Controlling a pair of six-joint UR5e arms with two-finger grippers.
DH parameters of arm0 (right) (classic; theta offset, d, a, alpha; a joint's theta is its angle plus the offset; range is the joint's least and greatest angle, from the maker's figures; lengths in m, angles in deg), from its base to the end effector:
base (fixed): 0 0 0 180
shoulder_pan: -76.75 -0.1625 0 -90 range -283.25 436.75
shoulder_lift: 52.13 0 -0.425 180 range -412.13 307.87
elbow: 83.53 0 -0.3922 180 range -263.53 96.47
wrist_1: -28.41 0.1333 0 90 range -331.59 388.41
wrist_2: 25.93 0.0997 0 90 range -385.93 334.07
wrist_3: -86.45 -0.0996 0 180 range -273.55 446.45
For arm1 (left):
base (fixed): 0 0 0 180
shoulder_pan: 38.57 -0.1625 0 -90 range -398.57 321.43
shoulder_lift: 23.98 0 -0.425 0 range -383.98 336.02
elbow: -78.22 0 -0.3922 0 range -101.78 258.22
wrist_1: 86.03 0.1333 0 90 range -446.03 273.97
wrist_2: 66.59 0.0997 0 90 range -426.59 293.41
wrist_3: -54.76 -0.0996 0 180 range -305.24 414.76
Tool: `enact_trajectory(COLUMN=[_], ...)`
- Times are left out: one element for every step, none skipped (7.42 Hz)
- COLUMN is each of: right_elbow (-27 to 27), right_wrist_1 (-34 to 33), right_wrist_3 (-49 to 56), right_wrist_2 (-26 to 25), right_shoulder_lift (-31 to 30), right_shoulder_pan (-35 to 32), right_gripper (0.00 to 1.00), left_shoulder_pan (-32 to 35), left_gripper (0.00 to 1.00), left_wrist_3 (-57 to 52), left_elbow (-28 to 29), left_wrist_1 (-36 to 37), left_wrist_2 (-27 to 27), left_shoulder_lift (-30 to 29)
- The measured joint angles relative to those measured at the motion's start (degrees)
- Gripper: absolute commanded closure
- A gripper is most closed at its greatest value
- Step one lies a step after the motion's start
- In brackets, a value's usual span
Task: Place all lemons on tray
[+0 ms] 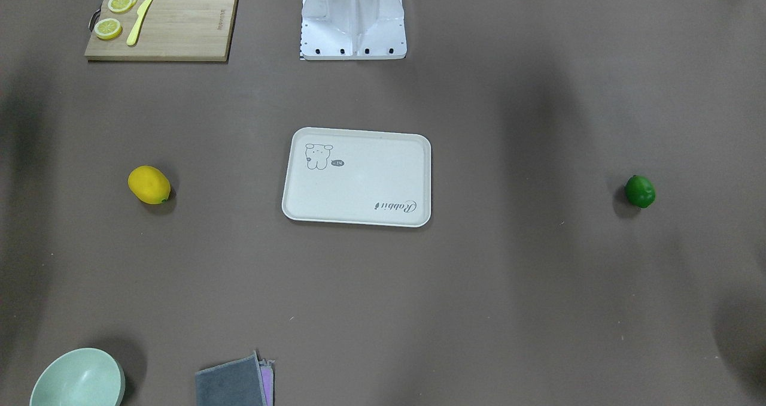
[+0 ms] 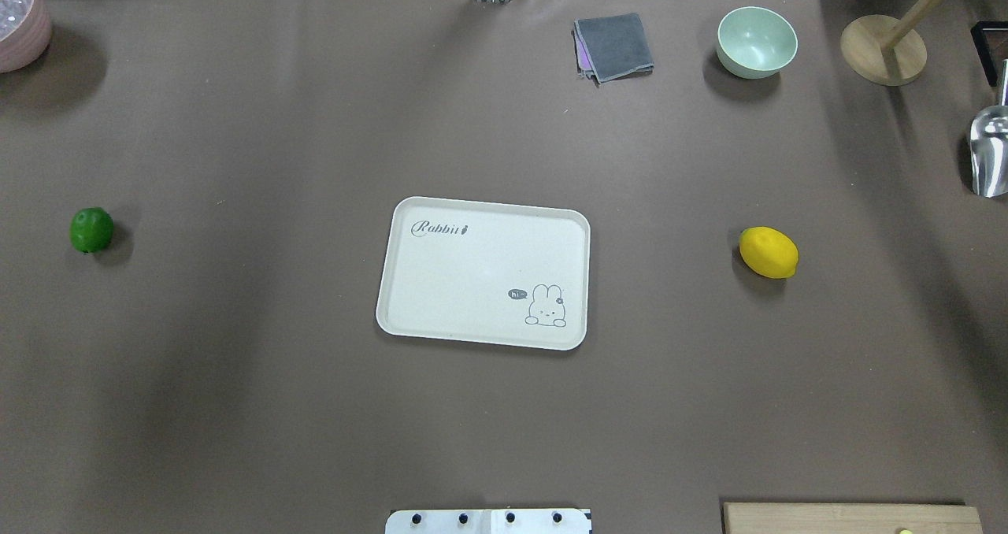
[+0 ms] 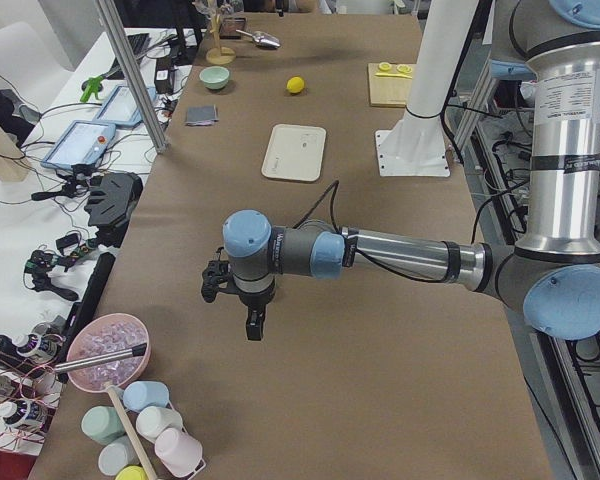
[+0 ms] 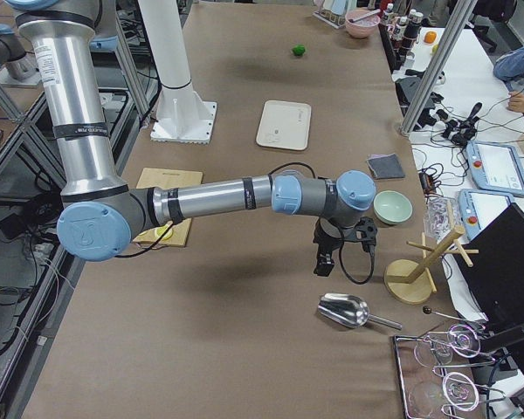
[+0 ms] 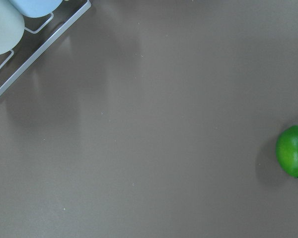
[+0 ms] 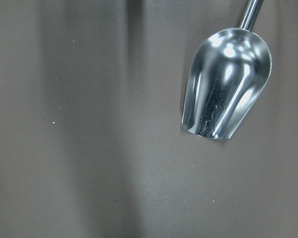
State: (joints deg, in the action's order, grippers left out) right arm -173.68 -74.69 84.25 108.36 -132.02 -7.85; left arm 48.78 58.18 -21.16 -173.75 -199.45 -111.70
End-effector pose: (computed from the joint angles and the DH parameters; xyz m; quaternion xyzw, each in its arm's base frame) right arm 0.0111 -0.5601 0.5872 -0.0479 -0.3745 -0.0165 0.9258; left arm -0.0434 -0.4803 0.6031 0.0198 0.3666 0.0091 0.9301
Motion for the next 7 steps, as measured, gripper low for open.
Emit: enact_trajectory(right_elbow=[0.0,0.0,0.0,-0.1,-0.3,-0.5,-0.6], right_wrist_1=[0.0,-0.1,-0.1,-0.1,-0.1,0.0,0.0], right_wrist_3=[0.0,0.0,0.0,0.0,0.0,-0.1,-0.3], right_wrist_2=[0.0,-0.1,-0.1,-0.1,-0.1,-0.1,-0.1], right_shoulder_lift=[0.1,0.3,0.3,0.3,0.3,0.3,0.3], right_shoulder_pan=[0.1,0.1,0.2,0.2,0.2,0.3,0.5], right_gripper=[0.00,0.00,0.00,0.00,0.00,0.00,0.00], left_shoulder_pan=[0.0,0.1,0.1,0.0,0.0,0.0,0.0], left_gripper=[0.02,0.02,0.02,0.02,0.02,0.02,0.02], left_wrist_3=[0.0,0.0,0.0,0.0,0.0,0.0,0.1], left_elbow=[-0.1,-0.1,-0.1,-0.1,-0.1,-0.1,-0.1], left_wrist_1=[0.0,0.0,0.0,0.0,0.1,0.1,0.1], left_wrist_2=[0.0,-0.1,-0.1,0.0,0.0,-0.1,0.0], left_shoulder_lift=[0.0,0.0,0.0,0.0,0.0,0.0,0.0])
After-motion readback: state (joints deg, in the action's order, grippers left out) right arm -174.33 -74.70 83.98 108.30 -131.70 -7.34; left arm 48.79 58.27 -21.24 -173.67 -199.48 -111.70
